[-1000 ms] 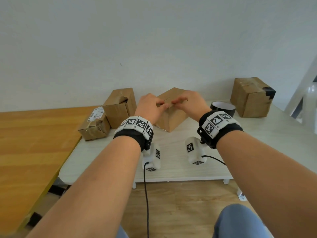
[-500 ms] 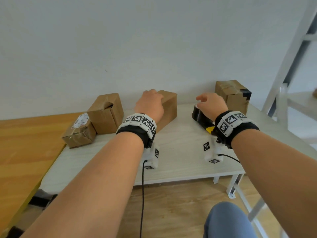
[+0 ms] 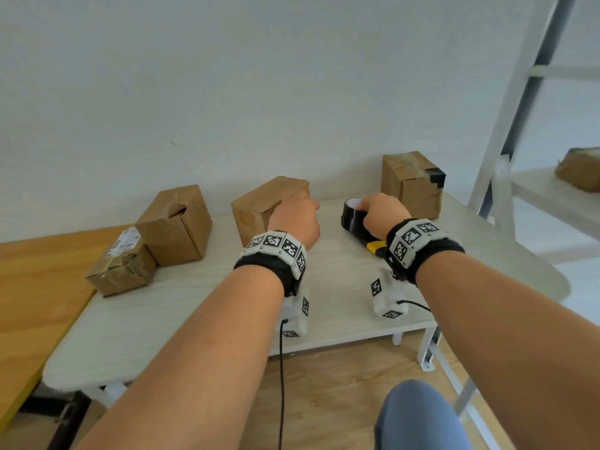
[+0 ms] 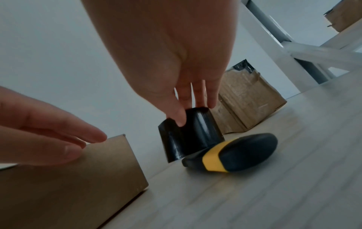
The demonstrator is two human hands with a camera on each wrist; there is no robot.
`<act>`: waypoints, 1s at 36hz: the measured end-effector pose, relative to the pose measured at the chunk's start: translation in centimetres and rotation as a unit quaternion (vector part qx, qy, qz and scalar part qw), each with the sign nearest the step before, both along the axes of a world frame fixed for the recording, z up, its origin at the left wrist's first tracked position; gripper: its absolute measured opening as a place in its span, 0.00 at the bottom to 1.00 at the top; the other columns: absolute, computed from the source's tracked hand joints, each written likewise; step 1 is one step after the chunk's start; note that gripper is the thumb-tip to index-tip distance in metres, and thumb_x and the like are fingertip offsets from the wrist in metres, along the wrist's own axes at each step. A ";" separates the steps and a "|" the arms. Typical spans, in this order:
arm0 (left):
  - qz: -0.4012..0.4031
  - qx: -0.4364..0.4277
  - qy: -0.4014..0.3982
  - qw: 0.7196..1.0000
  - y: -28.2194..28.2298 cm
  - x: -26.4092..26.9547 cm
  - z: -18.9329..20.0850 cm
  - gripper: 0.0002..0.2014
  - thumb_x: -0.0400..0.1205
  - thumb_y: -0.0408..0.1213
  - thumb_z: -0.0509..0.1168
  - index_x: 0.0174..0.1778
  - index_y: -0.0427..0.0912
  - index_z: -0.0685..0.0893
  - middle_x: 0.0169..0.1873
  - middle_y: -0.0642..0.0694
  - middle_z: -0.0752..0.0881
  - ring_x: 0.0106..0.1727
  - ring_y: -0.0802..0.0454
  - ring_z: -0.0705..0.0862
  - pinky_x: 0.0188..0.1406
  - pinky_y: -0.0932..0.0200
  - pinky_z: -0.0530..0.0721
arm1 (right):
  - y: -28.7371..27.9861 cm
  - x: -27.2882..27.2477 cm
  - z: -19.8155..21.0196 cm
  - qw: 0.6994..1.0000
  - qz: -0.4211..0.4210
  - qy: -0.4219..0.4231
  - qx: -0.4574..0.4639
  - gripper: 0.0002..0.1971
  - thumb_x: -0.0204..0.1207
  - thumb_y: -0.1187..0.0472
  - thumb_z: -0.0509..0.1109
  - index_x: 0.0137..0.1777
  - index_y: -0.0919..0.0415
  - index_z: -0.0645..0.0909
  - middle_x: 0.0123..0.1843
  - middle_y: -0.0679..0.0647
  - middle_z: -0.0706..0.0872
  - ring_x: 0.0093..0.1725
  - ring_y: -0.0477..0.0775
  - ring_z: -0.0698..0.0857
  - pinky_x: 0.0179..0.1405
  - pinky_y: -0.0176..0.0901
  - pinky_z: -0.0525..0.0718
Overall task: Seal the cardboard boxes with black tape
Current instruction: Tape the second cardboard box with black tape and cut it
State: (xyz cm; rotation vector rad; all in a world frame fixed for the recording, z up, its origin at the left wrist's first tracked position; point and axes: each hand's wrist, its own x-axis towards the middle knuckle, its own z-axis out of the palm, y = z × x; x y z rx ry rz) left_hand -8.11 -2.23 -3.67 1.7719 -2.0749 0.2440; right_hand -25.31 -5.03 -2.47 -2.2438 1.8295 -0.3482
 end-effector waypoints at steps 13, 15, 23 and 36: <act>0.005 -0.030 0.037 0.999 0.4 0.8 1.1 0.11 0.79 0.30 0.57 0.42 0.36 0.85 0.45 0.43 0.82 0.41 0.48 0.79 0.34 0.60 0.69 | 1.0 1.5 0.7 0.979 -0.027 -0.197 -0.049 0.14 0.75 0.70 0.59 0.56 0.65 0.82 0.52 0.63 0.86 0.54 0.63 0.83 0.48 0.48 0.79; 0.012 -0.035 0.046 0.998 0.6 0.9 1.5 0.11 0.81 0.33 0.56 0.41 0.37 0.85 0.41 0.45 0.81 0.37 0.49 0.78 0.30 0.62 0.65 | 1.2 2.1 1.1 0.969 -0.017 -0.241 -0.048 0.13 0.74 0.71 0.60 0.54 0.65 0.83 0.49 0.61 0.85 0.51 0.60 0.82 0.44 0.45 0.76; 0.039 -0.027 0.089 0.995 1.8 1.0 2.8 0.11 0.85 0.39 0.55 0.38 0.42 0.73 0.36 0.47 0.76 0.37 0.50 0.74 0.34 0.59 0.65 | 1.9 4.0 1.4 0.942 0.011 -0.332 -0.034 0.06 0.73 0.68 0.63 0.44 0.61 0.81 0.32 0.51 0.78 0.37 0.53 0.77 0.32 0.39 0.72; 0.041 -0.089 0.098 0.990 3.0 1.1 3.0 0.09 0.82 0.32 0.58 0.41 0.40 0.84 0.41 0.44 0.84 0.39 0.51 0.77 0.36 0.59 0.67 | 2.7 5.0 1.3 0.925 0.018 -0.379 -0.022 0.09 0.72 0.68 0.67 0.50 0.67 0.84 0.35 0.52 0.80 0.33 0.49 0.76 0.32 0.39 0.74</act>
